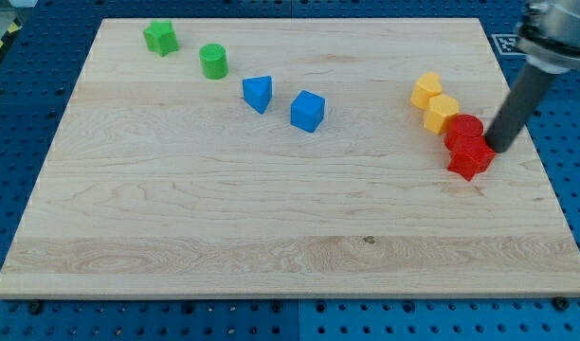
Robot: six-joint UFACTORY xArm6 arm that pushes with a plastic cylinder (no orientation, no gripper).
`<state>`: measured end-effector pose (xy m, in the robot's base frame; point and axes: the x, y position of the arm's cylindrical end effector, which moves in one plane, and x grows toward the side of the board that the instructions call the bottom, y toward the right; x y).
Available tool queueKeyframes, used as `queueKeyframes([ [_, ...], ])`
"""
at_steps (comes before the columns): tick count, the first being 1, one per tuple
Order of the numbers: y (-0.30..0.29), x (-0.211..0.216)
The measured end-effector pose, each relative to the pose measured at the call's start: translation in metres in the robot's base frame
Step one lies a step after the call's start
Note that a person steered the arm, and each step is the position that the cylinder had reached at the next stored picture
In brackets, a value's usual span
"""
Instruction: Move the red star downwards
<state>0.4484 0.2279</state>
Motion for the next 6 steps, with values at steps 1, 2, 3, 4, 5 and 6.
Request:
queueKeyframes([
  [1, -0.022, 0.037],
  [2, -0.025, 0.088],
  [3, -0.029, 0.078],
  [4, -0.033, 0.047],
  [5, -0.036, 0.015],
  [6, -0.059, 0.01],
])
